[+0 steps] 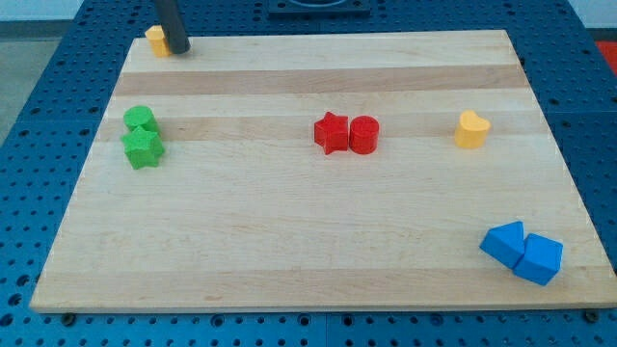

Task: Point your arm right to green circle

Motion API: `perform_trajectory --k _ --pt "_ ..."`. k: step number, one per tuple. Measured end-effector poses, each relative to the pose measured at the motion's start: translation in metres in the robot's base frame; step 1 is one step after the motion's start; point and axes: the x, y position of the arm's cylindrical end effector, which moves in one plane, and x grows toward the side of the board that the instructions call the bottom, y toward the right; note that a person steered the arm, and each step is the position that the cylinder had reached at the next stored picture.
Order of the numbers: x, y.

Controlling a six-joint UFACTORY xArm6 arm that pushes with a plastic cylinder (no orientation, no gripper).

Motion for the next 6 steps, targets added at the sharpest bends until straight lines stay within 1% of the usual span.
perform_trajectory --k 1,6 --pt "0.027 0.001" --pt "0.221 0.038"
